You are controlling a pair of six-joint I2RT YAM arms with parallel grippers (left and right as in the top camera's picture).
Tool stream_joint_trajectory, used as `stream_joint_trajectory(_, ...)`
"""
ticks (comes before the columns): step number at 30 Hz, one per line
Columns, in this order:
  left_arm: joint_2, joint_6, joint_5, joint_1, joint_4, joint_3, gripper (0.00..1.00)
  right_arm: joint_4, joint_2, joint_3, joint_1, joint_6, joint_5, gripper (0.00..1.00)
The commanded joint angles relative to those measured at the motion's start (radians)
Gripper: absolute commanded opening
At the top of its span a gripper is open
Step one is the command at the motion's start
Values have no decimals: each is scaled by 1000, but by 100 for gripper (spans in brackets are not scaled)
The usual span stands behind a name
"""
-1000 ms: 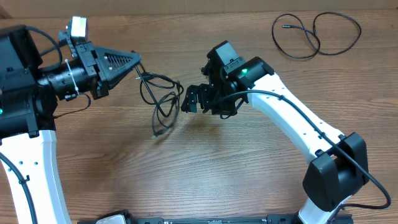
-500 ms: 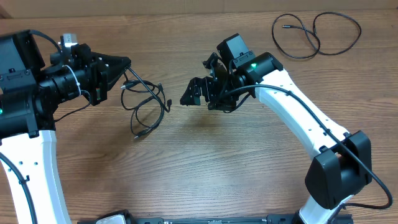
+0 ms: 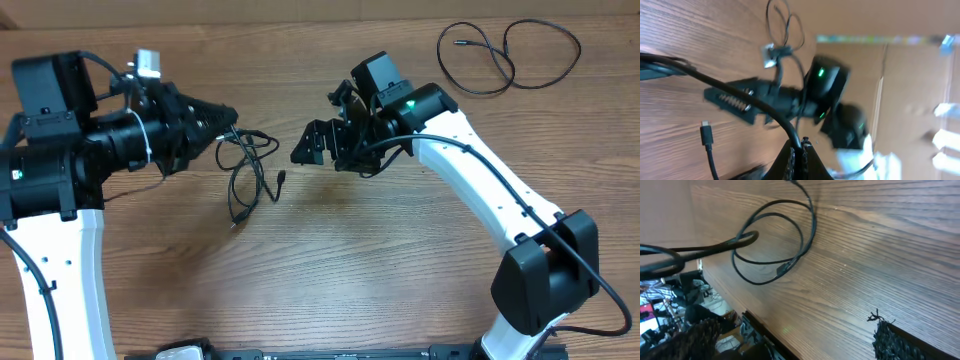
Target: Untangle cables
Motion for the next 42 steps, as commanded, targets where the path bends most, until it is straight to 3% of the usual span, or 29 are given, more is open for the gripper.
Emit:
stream_joint_trajectory(1, -19, 292, 18, -21, -37, 19, 4, 0, -12, -2, -9, -26, -13, 100)
stream_joint_trajectory(6, -19, 393, -63, -69, -84, 19, 4, 0, -12, -2, 0, -203, -157, 100)
stream_joint_trajectory(12, -19, 446, -89, -141, -92, 19, 4, 3, -12, -2, 0, -198, -156, 99)
stream_joint_trajectory(19, -19, 472, -135, -215, -95, 19, 4, 6, -12, -2, 1, -198, -156, 89)
stream_joint_trajectory(28, -14, 284, -366, -216, -119, 19, 4, 10, -12, -2, 1, -198, -156, 69)
stream_joint_trajectory(37, 16, 251, -372, -219, -166, 15, 4, 43, -12, -2, 40, -199, -155, 44)
stream_joint_trajectory(42, 27, 255, -356, -245, -207, 13, 4, 80, -12, -2, 45, -198, -130, 41)
